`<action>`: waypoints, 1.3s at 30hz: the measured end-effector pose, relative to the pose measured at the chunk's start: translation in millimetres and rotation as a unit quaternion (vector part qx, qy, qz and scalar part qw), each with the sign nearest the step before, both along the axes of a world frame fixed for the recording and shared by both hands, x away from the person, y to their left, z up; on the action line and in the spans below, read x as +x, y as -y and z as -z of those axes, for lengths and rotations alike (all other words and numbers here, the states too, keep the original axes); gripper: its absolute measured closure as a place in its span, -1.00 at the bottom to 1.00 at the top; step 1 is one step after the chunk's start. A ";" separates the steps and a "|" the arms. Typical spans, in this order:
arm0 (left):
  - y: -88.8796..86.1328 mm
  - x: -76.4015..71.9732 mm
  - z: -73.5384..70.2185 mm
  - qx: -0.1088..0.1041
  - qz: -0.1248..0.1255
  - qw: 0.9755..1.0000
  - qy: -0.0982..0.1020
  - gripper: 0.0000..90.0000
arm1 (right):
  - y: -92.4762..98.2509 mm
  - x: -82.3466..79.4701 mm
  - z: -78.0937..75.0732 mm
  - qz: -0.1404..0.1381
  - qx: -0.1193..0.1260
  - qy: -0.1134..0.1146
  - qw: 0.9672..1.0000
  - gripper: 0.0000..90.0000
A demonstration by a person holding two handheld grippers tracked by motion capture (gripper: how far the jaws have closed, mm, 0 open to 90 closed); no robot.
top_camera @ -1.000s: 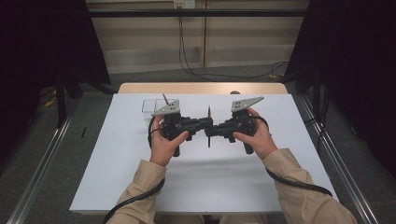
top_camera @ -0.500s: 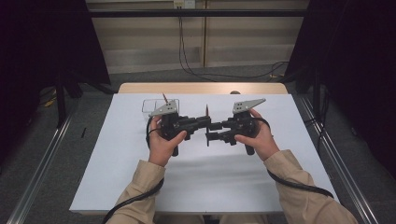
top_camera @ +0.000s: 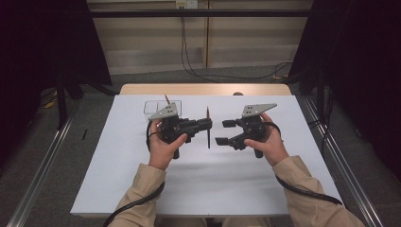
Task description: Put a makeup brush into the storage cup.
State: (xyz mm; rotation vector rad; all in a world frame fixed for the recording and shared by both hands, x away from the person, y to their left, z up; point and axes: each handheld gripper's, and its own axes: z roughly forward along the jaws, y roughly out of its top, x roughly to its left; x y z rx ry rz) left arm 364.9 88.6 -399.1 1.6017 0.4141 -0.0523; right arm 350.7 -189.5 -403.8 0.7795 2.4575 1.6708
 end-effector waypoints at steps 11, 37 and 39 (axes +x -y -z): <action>-2.0 -2.7 2.3 0.002 -0.003 1.000 0.006 0.85 | 18.3 -11.5 0.7 0.008 0.001 0.018 1.000 -0.79; -12.6 -4.9 6.4 0.000 -0.017 1.000 0.010 0.85 | 58.3 -31.2 5.9 0.069 0.022 0.033 0.997 -0.81; -13.1 -4.9 6.5 0.000 -0.017 1.000 0.011 0.85 | 61.2 -32.3 7.3 0.072 0.023 0.032 0.997 -0.81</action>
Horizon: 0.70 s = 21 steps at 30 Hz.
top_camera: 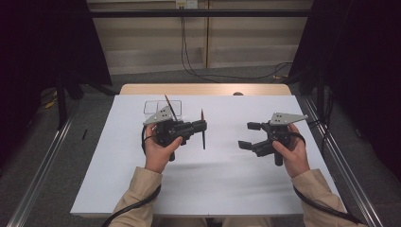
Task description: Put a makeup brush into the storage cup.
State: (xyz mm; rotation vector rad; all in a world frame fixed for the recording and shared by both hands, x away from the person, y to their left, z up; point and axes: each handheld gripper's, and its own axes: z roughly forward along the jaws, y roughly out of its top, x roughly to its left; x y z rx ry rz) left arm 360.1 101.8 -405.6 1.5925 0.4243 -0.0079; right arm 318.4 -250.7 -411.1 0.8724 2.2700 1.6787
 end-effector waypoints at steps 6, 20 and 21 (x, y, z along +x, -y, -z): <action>-1.5 0.2 0.2 0.001 -0.001 1.000 0.002 0.85 | 6.5 -3.1 4.0 0.007 -0.001 -0.001 1.000 -0.81; -3.0 0.0 1.0 0.003 -0.005 1.000 0.004 0.85 | 18.5 -10.8 10.9 0.023 -0.002 0.000 1.000 -0.81; -3.3 -0.1 1.0 0.003 -0.006 1.000 0.004 0.85 | 19.1 -11.2 11.4 0.023 -0.003 0.000 1.000 -0.81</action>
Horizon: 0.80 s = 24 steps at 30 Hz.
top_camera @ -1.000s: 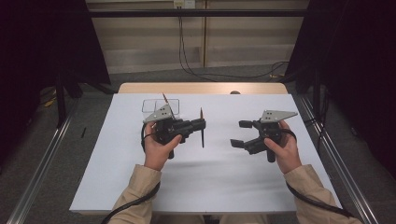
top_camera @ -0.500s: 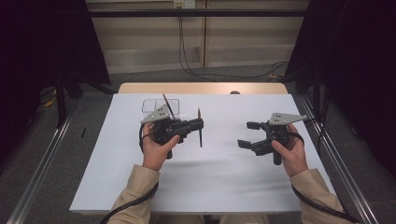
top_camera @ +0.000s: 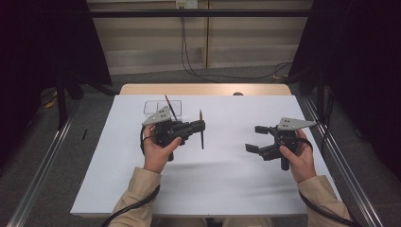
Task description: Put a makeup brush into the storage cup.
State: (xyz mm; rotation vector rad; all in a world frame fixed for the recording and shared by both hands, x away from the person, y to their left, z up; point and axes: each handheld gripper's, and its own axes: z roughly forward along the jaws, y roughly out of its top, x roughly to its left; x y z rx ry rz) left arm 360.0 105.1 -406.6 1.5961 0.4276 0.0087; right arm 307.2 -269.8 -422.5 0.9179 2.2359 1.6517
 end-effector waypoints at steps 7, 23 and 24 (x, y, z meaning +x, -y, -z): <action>-1.7 0.4 0.5 0.002 -0.002 1.000 0.000 0.85 | 3.4 -2.6 2.7 0.006 -0.002 0.002 1.000 -0.81; -5.9 0.8 1.8 0.005 -0.011 1.000 -0.001 0.85 | 13.4 -9.2 8.6 0.018 -0.003 0.001 1.000 -0.81; -6.1 0.9 1.8 0.005 -0.011 1.000 -0.001 0.85 | 14.3 -9.5 8.7 0.018 -0.001 0.002 1.000 -0.81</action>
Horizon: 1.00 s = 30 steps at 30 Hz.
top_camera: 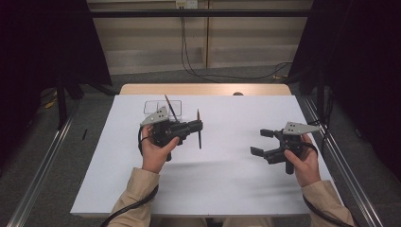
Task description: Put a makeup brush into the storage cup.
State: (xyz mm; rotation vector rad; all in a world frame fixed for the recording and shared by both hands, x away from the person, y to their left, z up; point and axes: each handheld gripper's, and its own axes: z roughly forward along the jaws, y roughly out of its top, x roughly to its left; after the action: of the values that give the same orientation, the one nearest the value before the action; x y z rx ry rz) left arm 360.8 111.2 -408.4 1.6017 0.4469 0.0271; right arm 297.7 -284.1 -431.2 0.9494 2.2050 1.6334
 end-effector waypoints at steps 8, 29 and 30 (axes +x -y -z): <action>-1.3 -0.4 -0.8 0.002 -0.001 1.000 0.004 0.85 | 6.4 -4.4 1.6 0.006 -0.003 0.000 1.000 -0.81; -6.2 -0.7 -1.5 0.006 -0.010 1.000 0.005 0.85 | 14.7 -14.8 2.6 0.013 -0.017 0.006 1.000 -0.81; -6.4 -0.7 -1.6 0.004 -0.009 1.000 0.005 0.85 | 15.3 -15.6 2.7 0.013 -0.018 0.007 1.000 -0.81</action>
State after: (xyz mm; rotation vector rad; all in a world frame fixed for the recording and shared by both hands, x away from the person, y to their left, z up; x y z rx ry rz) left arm 360.1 117.6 -406.8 1.6054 0.4541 0.0522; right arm 282.1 -299.4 -433.9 0.9506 2.1953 1.5787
